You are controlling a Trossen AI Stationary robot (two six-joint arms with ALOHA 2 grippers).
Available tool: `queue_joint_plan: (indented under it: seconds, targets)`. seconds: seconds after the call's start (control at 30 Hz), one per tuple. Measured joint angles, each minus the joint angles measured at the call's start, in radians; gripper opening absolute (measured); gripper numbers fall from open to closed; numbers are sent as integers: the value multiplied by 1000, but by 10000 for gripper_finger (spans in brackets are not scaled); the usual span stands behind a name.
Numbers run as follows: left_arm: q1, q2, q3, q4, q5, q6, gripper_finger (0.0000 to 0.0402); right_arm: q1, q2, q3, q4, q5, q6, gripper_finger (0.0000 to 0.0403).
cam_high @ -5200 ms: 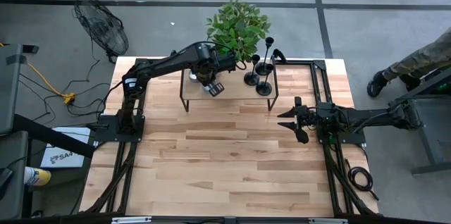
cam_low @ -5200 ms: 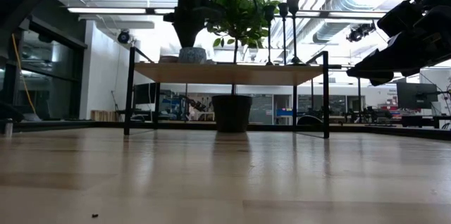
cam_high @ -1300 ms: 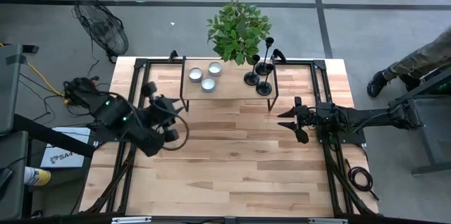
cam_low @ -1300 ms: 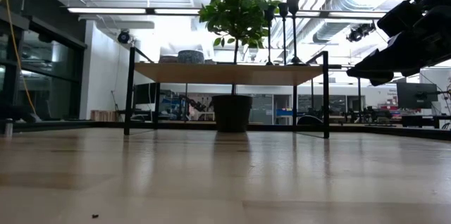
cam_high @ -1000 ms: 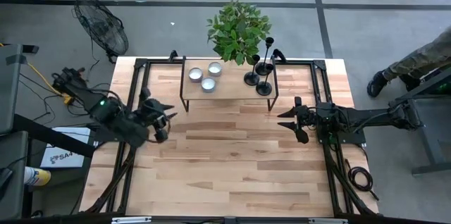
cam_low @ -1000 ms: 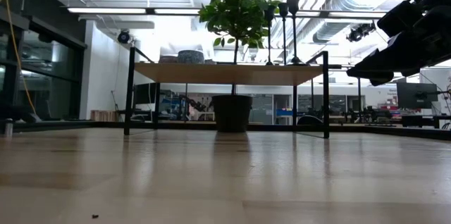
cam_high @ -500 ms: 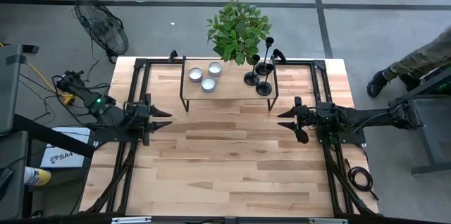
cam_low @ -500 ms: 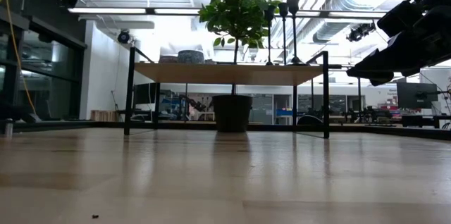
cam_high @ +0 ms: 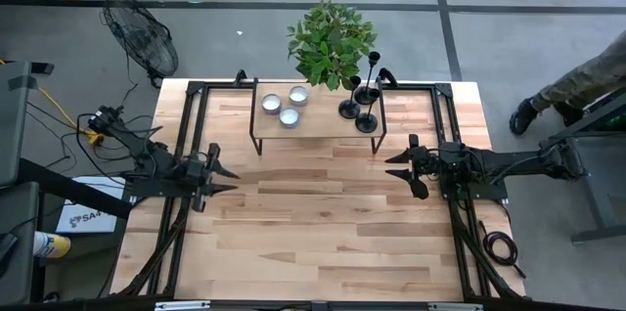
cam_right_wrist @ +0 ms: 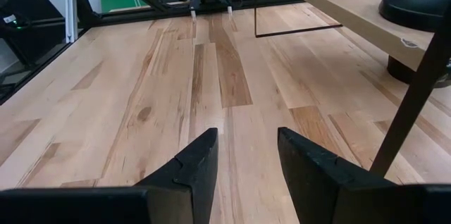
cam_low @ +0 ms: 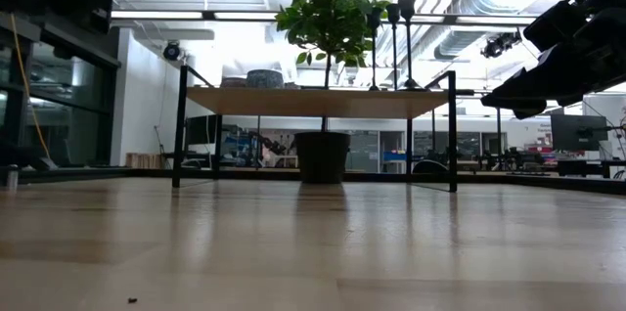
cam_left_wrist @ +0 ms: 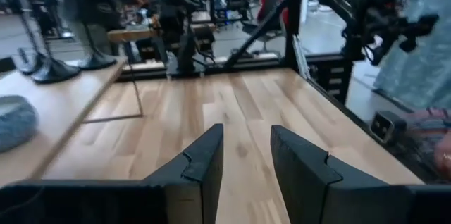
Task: Pick & Place candle stick holders
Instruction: Return to Home Position
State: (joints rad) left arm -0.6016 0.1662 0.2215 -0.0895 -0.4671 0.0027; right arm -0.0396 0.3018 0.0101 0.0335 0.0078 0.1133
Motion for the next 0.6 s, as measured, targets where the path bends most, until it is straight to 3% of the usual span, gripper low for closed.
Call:
queue_joint_plan:
  seconds: [0.3, 0.43, 0.6]
  targets:
    - [0, 3, -132, 167, 119, 22, 117, 0, 0, 0, 0, 0, 0, 142]
    - [0, -5, -148, 177, 125, 45, 117, 0, 0, 0, 0, 0, 0, 142]
    - [48, -5, -169, 200, 274, 45, 117, 0, 0, 0, 0, 0, -1, 142]
